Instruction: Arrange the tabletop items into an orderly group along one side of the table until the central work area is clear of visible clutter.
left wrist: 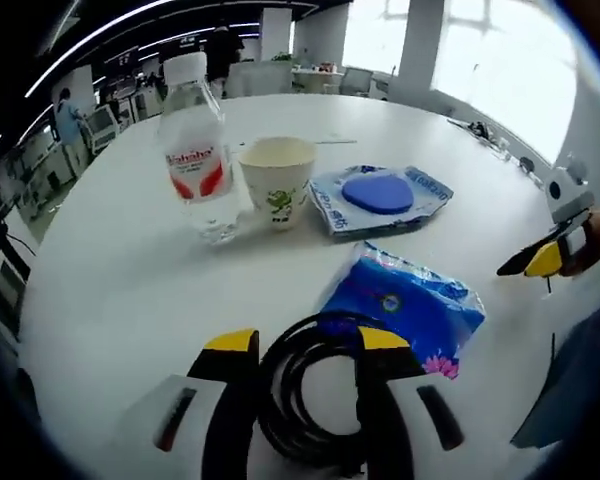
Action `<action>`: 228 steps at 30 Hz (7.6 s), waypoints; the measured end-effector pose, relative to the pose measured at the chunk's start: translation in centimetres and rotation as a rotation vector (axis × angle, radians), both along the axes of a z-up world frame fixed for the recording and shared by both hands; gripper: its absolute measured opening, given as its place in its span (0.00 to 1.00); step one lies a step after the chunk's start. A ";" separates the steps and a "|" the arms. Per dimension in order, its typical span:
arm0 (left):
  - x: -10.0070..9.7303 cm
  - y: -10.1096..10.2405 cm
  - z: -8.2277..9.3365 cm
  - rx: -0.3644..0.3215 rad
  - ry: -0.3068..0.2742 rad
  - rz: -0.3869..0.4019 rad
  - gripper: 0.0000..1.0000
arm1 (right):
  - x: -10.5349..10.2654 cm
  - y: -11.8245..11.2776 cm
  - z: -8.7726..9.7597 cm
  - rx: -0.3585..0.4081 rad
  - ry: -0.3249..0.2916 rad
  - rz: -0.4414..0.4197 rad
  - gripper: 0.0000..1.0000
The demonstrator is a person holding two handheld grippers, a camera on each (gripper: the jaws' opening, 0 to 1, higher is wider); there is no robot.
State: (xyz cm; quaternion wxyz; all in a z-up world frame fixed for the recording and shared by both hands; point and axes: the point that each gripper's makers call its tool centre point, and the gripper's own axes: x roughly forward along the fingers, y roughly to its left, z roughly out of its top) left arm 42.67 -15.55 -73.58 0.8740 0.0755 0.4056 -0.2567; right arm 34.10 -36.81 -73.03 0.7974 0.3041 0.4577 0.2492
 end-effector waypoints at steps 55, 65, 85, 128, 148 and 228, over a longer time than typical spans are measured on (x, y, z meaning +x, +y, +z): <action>-6.6 1.5 4.1 -0.267 0.069 0.397 0.01 | -0.3 0.4 1.0 0.028 -0.038 0.023 0.46; -7.2 -2.6 9.3 -0.372 0.008 0.313 0.02 | 0.5 3.5 5.0 0.192 -0.181 0.087 0.62; -5.9 -11.5 10.2 -0.557 0.060 0.192 0.02 | -1.3 5.4 8.7 0.373 -0.237 0.188 0.26; -6.7 -28.3 2.3 -0.419 0.315 -0.186 0.05 | 1.3 -12.5 3.1 0.018 -0.096 -0.225 0.03; -4.2 -29.4 -2.2 -0.293 0.462 -0.105 0.05 | 4.3 -14.8 -2.8 -0.277 -0.015 -0.109 0.07; -5.2 -25.0 1.8 -0.204 0.141 -0.319 0.74 | -1.5 -14.8 0.7 -0.313 -0.184 -0.177 0.67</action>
